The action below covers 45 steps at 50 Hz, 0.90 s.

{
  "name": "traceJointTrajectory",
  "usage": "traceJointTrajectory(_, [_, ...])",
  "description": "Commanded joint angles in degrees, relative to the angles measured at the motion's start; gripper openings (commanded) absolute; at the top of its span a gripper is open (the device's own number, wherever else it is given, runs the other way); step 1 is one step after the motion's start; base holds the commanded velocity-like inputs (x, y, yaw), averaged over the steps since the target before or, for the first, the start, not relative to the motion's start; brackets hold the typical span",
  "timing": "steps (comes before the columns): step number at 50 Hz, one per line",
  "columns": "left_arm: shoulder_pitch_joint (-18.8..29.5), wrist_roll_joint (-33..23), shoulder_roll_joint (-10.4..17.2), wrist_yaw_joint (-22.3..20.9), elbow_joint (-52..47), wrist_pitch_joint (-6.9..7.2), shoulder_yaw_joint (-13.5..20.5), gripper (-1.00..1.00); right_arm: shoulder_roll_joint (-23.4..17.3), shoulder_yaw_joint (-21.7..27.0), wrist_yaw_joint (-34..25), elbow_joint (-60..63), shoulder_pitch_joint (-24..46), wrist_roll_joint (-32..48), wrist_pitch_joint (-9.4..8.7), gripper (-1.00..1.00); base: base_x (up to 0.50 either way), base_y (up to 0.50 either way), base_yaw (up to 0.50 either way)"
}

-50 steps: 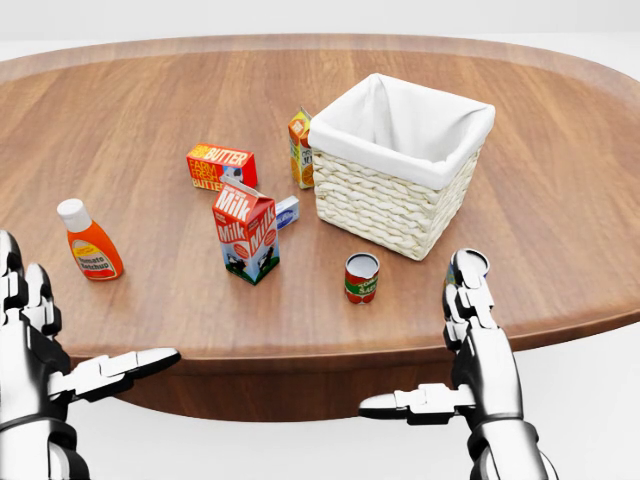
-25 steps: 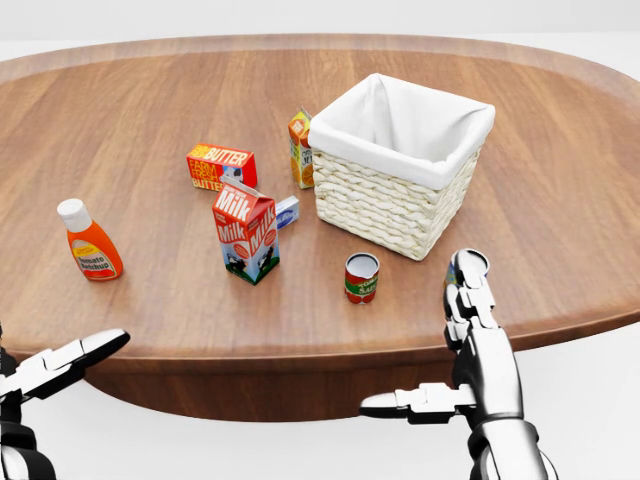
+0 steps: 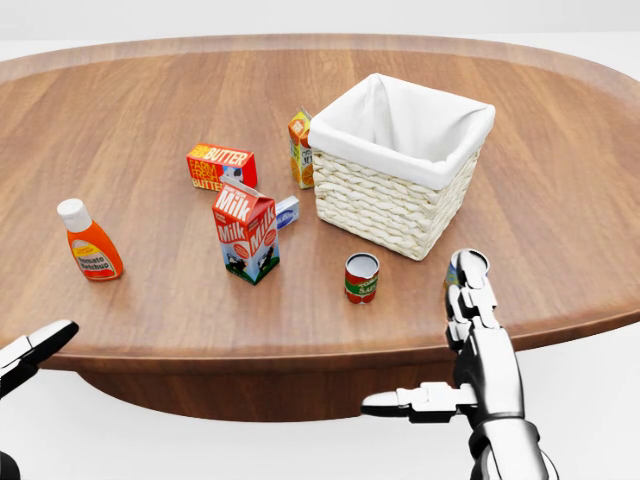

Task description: Pick up the alphabet soup, and put it in the basket.

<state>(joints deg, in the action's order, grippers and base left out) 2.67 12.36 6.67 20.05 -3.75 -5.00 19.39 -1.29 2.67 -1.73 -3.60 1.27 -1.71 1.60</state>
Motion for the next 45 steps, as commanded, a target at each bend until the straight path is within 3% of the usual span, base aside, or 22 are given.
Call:
traceJointTrajectory(1, [0.15,0.03,1.38,1.13,0.70,0.00,1.68,1.00,0.05,-0.04,0.08,0.34,-0.12,-0.07,-0.17,1.00,0.00,0.00,0.00])
traceJointTrajectory(19, [0.90,2.07,3.04,1.27,3.87,0.00,4.31,1.00,-0.07,0.05,0.12,-0.81,0.12,0.18,0.84,1.00,0.00,0.00,0.00])
traceJointTrajectory(27, [0.84,3.32,3.71,1.65,4.05,0.00,5.14,1.00,-0.03,-0.02,0.28,-0.23,0.04,0.36,0.05,1.00,0.00,0.00,0.00])
traceJointTrajectory(32, [0.94,3.53,3.76,1.52,4.39,0.00,5.11,1.00,-0.15,0.21,0.28,-1.83,0.50,0.33,1.02,1.00,0.00,0.00,0.00])
traceJointTrajectory(45, [0.53,3.73,3.46,1.06,3.32,0.00,4.62,1.00,-0.12,0.15,0.50,-0.88,0.24,0.44,-0.06,1.00,0.00,0.00,0.00])
